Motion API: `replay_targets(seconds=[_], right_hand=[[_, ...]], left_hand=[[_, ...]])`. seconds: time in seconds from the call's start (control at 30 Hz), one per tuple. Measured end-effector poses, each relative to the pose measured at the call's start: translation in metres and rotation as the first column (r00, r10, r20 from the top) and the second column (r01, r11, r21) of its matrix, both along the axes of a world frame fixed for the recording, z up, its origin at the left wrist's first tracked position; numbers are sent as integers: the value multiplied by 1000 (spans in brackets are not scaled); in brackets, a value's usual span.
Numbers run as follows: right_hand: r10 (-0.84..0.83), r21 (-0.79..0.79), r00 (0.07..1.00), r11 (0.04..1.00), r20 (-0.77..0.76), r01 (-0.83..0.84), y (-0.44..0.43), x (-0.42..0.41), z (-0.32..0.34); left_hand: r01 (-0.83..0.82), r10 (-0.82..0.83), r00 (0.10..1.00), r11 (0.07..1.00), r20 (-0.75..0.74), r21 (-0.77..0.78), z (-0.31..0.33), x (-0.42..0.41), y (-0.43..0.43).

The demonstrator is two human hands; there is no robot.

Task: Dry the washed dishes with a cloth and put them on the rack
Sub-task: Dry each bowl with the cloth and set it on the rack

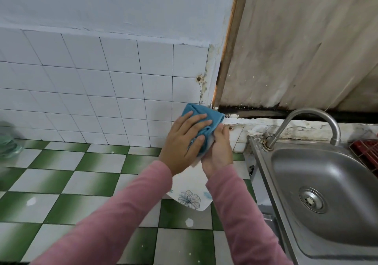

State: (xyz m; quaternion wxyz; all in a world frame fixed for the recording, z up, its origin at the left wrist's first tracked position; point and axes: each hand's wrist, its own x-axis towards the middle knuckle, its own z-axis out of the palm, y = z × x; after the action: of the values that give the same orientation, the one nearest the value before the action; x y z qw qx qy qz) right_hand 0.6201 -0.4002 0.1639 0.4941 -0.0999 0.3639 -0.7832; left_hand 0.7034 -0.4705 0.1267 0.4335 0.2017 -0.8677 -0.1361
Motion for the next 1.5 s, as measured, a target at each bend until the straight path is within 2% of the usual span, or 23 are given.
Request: replay_targets(seconds=[0.1, 0.13, 0.23, 0.27, 0.33, 0.37, 0.43, 0.47, 0.57, 0.67, 0.73, 0.83, 0.9, 0.97, 1.03, 1.13, 1.2, 1.3, 1.4, 1.43, 1.5], right_hand=[[58, 109, 979, 993, -194, -37, 0, 1, -1], [61, 144, 970, 989, -236, -27, -1, 2, -1], [63, 162, 951, 987, -303, -14, 0, 0, 1], [67, 165, 937, 986, -342, -10, 1, -2, 2], [86, 211, 876, 977, -475, 19, 3, -6, 4], [98, 234, 838, 972, -537, 36, 3, -9, 4], [111, 252, 803, 967, -585, 49, 5, -15, 4], [106, 246, 811, 968, -575, 47, 6, -19, 4], [49, 218, 861, 973, -506, 72, 9, -29, 5], [-47, 166, 956, 981, -291, 99, 9, -30, 0], [-84, 181, 992, 978, -99, 101, 8, -30, -9], [-109, 159, 981, 984, 161, 83, 5, -30, -18], [-92, 130, 958, 990, 272, 58, 2, -31, -16], [-64, 107, 938, 994, 342, 29, 1, -31, -11], [-44, 101, 929, 995, 368, 8, 1, -30, -5], [16, 42, 927, 999, 374, -35, 5, -27, 8], [61, 9, 927, 998, 371, -69, 6, -26, 13], [90, -14, 920, 996, 382, -92, 3, -28, 17], [114, 24, 927, 991, 358, -131, -6, -36, 14], [109, 41, 928, 990, 356, -132, -7, -37, 14], [113, 88, 937, 985, 330, -150, -8, -40, 13]], left_hand=[[-39, 42, 999, 946, -1, 323, 18, -3, -10], [-72, 67, 997, 947, 26, 312, 22, -4, -10], [-62, 59, 996, 997, 63, 45, 18, -1, -7], [-40, 38, 998, 998, 50, 43, 18, 1, -6], [-35, 36, 999, 968, -1, 247, 18, 2, -7], [-28, 44, 999, 909, -28, 416, 22, 2, -9], [41, 47, 994, 692, -102, 720, 31, 3, -16], [67, 59, 990, 587, -126, 807, 33, 5, -21], [116, 133, 975, 383, -179, 916, 33, 10, -22], [111, 222, 960, 245, -168, 963, 28, 16, -16], [133, 280, 936, 281, -214, 950, 19, 15, -13], [159, 338, 871, 495, -357, 855, 1, 10, -2], [148, 290, 862, 640, -416, 754, -9, 7, 7], [47, 190, 912, 832, -363, 553, -17, 6, 11], [-58, 153, 953, 940, -262, 336, -20, 7, 10], [-116, 121, 984, 992, -129, 44, -19, 10, 10], [-72, 70, 997, 990, -25, -122, -24, 15, 10], [-15, 30, 997, 981, 69, -195, -30, 20, 7], [-21, 27, 999, 986, 37, -163, -31, 19, 3], [-13, 13, 1000, 996, -2, -88, -31, 19, 2], [26, -5, 994, 983, -113, 184, -28, 16, 5]])
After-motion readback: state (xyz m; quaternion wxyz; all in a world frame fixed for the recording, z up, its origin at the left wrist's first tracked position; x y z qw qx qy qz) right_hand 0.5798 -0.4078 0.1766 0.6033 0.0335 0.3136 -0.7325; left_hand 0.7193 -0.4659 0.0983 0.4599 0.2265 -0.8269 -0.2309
